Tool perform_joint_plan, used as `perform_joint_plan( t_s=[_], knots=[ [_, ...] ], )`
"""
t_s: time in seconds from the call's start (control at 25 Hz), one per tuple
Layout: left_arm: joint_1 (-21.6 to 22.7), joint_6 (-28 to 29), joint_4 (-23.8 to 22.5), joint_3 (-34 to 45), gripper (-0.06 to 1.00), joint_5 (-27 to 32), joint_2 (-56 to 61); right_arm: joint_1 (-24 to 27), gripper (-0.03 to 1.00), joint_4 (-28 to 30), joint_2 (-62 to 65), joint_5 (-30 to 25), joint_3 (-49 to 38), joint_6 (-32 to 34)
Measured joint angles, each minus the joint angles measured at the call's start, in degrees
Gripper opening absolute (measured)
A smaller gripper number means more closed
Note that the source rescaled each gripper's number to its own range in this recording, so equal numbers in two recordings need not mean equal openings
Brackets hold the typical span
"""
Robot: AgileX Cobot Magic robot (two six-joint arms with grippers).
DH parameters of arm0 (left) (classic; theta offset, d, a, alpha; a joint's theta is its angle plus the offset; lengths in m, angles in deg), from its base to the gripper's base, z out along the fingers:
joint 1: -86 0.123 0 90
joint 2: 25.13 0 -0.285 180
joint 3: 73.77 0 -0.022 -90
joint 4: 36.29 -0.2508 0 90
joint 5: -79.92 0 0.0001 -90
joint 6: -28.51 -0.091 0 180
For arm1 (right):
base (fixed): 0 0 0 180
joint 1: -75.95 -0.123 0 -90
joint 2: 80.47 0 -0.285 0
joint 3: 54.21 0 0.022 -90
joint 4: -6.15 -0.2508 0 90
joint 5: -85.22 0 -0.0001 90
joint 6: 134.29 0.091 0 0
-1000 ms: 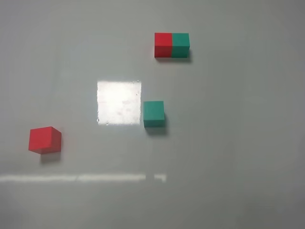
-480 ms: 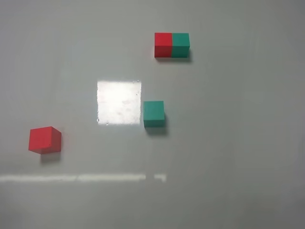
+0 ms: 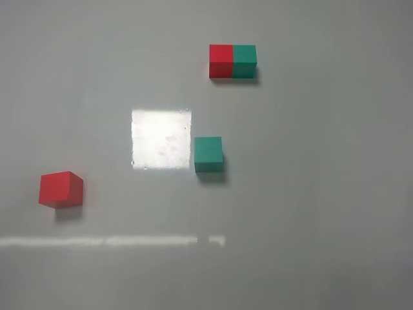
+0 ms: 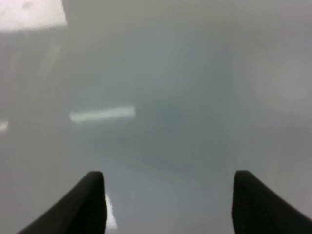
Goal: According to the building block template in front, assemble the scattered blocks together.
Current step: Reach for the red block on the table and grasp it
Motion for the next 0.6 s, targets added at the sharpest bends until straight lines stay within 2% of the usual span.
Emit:
perform_joint_plan(
  t_s=[0.12, 0.24, 0.36, 0.48, 0.6],
  knots=[
    [0.0, -15.2, 3.0, -8.2, 0.48, 4.6, -11.3, 0.0, 0.39, 0.0, 0.0, 0.0, 0.0, 0.0],
    [0.0, -26.0, 2.3, -15.8, 0.48, 9.9, -20.6, 0.0, 0.39, 0.0, 0.0, 0.0, 0.0, 0.0],
    [-0.1, -38.2, 1.0, -20.8, 0.48, 12.5, -27.3, 0.0, 0.39, 0.0, 0.0, 0.0, 0.0, 0.0],
    [-1.8, -46.1, -0.7, -21.9, 0.47, 13.0, -30.9, 0.0, 0.39, 0.0, 0.0, 0.0, 0.0, 0.0],
    [-6.7, -48.5, -4.6, -21.9, 0.47, 13.4, -32.5, 0.0, 0.39, 0.0, 0.0, 0.0, 0.0, 0.0]
  ],
)
